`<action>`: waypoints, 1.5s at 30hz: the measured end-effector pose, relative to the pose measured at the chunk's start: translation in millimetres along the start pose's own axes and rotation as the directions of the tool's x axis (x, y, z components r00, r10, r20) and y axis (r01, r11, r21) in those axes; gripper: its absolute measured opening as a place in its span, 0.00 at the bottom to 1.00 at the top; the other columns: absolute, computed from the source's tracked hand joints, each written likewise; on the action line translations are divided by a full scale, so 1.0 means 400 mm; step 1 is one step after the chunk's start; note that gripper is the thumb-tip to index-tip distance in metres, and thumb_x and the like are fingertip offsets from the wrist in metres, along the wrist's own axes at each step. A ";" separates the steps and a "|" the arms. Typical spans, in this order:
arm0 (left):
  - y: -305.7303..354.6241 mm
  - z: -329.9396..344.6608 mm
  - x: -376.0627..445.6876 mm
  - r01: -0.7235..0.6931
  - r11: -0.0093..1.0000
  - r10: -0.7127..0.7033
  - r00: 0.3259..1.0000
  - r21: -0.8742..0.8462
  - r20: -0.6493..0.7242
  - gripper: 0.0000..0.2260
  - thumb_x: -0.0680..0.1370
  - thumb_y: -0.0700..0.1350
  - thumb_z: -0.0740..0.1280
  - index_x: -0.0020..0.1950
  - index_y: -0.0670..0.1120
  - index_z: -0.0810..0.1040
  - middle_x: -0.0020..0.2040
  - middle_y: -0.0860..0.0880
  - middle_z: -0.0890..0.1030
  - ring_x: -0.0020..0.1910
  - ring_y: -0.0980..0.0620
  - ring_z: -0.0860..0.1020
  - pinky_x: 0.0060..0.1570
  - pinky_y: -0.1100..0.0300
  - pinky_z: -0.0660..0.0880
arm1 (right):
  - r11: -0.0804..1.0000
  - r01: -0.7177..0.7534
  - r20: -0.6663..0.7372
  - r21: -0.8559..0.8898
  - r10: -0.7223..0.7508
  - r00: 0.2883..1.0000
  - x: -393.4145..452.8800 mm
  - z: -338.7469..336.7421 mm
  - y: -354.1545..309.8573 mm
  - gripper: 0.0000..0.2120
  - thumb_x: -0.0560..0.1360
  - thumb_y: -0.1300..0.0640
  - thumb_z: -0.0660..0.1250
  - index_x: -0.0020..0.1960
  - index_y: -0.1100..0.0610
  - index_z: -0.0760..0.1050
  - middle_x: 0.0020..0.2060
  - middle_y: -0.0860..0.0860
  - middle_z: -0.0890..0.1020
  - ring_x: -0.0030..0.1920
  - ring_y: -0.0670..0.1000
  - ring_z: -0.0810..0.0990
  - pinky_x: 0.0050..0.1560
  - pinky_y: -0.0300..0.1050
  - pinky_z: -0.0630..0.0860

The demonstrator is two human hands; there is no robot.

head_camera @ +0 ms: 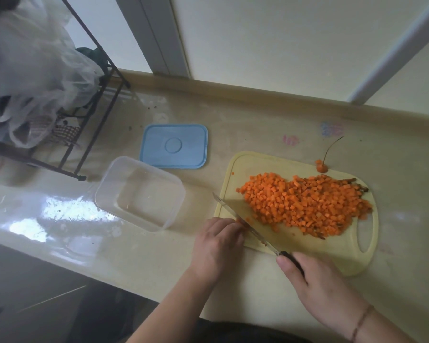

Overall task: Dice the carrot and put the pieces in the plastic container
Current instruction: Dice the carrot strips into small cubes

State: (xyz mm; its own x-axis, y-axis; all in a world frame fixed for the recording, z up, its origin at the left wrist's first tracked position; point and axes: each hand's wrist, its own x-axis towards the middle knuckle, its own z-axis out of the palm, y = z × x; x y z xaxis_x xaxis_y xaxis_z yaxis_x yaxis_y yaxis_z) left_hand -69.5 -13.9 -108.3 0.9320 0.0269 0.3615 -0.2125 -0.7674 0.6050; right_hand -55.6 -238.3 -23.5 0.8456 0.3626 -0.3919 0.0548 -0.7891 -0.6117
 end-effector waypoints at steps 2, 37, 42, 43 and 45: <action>-0.001 0.000 0.001 0.011 1.000 -0.011 1.000 -0.008 -0.003 0.05 0.77 0.43 0.72 0.48 0.44 0.86 0.46 0.50 0.85 0.41 0.50 0.80 0.44 0.57 0.77 | 1.000 0.004 0.003 -0.007 -0.004 1.000 0.004 0.001 -0.002 0.32 0.72 0.26 0.42 0.32 0.52 0.64 0.26 0.51 0.73 0.30 0.48 0.74 0.33 0.49 0.70; 0.067 -0.025 0.014 0.455 0.887 -0.451 0.890 -0.075 0.059 0.06 0.71 0.44 0.72 0.42 0.47 0.77 0.36 0.53 0.79 0.35 0.51 0.77 0.38 0.56 0.74 | 0.996 -0.001 -0.064 0.084 0.006 0.998 -0.002 0.031 -0.011 0.36 0.71 0.24 0.43 0.33 0.56 0.67 0.27 0.55 0.74 0.29 0.48 0.74 0.34 0.50 0.71; 0.063 -0.019 0.010 0.491 0.867 -0.487 0.871 -0.087 0.062 0.07 0.72 0.51 0.68 0.41 0.47 0.76 0.36 0.52 0.79 0.36 0.50 0.78 0.39 0.54 0.74 | 0.996 -0.015 -0.051 0.087 0.020 0.999 0.001 0.039 -0.007 0.37 0.70 0.23 0.42 0.33 0.55 0.68 0.27 0.55 0.74 0.29 0.48 0.75 0.34 0.49 0.71; 0.065 -0.017 0.012 0.502 0.860 -0.498 0.865 -0.093 0.061 0.06 0.72 0.49 0.69 0.41 0.47 0.76 0.36 0.52 0.79 0.36 0.50 0.78 0.39 0.53 0.75 | 0.996 -0.014 -0.052 0.087 0.018 0.998 0.001 0.040 -0.007 0.37 0.70 0.23 0.42 0.33 0.55 0.68 0.27 0.55 0.74 0.29 0.48 0.75 0.33 0.49 0.71; 0.070 -0.016 0.016 0.527 0.844 -0.524 0.850 -0.100 0.055 0.05 0.72 0.45 0.71 0.41 0.47 0.76 0.36 0.52 0.79 0.36 0.50 0.77 0.38 0.53 0.76 | 0.995 -0.015 -0.051 0.094 0.020 0.999 0.002 0.044 -0.010 0.36 0.70 0.23 0.42 0.33 0.55 0.68 0.27 0.54 0.74 0.30 0.48 0.75 0.33 0.49 0.71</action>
State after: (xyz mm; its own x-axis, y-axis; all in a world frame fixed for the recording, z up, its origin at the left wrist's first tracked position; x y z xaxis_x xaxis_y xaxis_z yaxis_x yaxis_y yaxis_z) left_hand -71.4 -31.1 -84.6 0.9195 0.3901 -0.0490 0.2827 -0.5695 0.7718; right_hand -64.3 -226.2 -33.7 0.8724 0.3214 -0.3683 -0.0079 -0.7442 -0.6679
